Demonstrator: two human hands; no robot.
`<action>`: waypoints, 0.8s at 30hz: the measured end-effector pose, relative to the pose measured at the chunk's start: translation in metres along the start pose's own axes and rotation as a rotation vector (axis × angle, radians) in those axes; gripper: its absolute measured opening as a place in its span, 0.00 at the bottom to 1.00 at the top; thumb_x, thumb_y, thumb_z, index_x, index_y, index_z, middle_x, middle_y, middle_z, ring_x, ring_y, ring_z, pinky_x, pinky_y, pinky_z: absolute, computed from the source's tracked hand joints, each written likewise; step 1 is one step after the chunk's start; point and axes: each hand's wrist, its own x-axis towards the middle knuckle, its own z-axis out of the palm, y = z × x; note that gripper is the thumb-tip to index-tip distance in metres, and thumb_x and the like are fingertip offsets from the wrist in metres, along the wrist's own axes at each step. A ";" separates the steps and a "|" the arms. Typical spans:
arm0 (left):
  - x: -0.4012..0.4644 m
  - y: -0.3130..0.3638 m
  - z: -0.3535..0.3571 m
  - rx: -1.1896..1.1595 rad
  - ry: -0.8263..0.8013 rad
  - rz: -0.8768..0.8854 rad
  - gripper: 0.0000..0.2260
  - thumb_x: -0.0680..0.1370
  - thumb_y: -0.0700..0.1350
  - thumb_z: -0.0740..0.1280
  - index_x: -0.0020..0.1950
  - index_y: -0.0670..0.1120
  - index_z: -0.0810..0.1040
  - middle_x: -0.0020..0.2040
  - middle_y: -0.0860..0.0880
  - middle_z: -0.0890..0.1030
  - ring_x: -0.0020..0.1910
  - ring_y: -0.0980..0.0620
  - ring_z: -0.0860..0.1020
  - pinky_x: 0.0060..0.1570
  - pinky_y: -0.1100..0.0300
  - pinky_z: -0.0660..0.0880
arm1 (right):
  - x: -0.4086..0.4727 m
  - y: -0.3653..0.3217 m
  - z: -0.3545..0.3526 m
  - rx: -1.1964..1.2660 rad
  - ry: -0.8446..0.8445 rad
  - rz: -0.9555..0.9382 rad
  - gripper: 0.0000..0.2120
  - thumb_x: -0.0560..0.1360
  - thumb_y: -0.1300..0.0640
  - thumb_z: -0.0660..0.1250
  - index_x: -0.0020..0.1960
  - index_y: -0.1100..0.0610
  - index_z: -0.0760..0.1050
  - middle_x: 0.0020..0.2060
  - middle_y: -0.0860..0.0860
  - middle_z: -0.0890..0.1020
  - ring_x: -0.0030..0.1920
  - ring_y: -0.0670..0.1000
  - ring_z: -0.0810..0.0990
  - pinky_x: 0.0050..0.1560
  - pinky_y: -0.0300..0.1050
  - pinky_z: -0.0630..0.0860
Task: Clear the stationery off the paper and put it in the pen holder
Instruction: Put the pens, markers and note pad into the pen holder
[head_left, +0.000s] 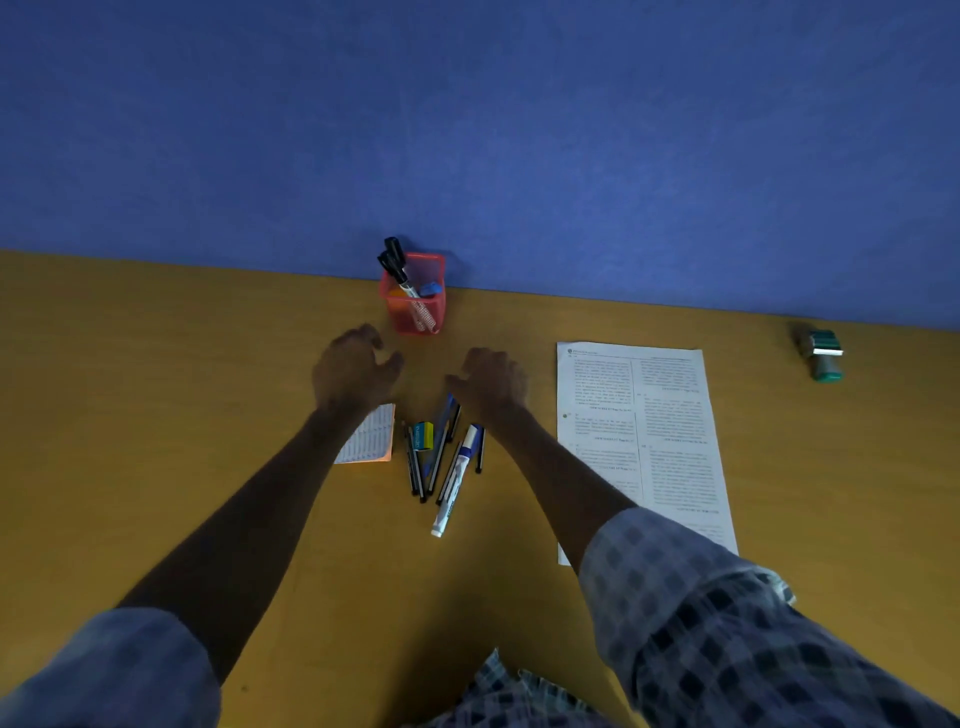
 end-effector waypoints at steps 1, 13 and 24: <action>-0.006 -0.003 0.001 0.082 -0.107 -0.054 0.17 0.71 0.57 0.69 0.53 0.47 0.78 0.51 0.45 0.82 0.50 0.41 0.80 0.47 0.53 0.75 | -0.003 -0.001 0.003 -0.045 -0.024 0.006 0.18 0.73 0.44 0.67 0.53 0.58 0.78 0.48 0.56 0.82 0.49 0.59 0.81 0.44 0.46 0.74; -0.061 -0.008 0.009 0.265 -0.167 -0.084 0.21 0.74 0.55 0.68 0.58 0.40 0.76 0.55 0.39 0.76 0.56 0.38 0.76 0.48 0.48 0.75 | -0.021 -0.018 0.017 -0.055 -0.055 0.067 0.13 0.77 0.52 0.66 0.57 0.58 0.74 0.53 0.56 0.80 0.56 0.58 0.79 0.51 0.50 0.75; -0.057 0.001 0.004 0.251 -0.151 -0.052 0.15 0.78 0.49 0.64 0.55 0.39 0.80 0.52 0.38 0.77 0.50 0.37 0.79 0.44 0.49 0.76 | -0.017 -0.021 0.014 0.124 -0.063 0.160 0.12 0.72 0.57 0.72 0.53 0.60 0.78 0.48 0.58 0.82 0.50 0.58 0.82 0.48 0.54 0.82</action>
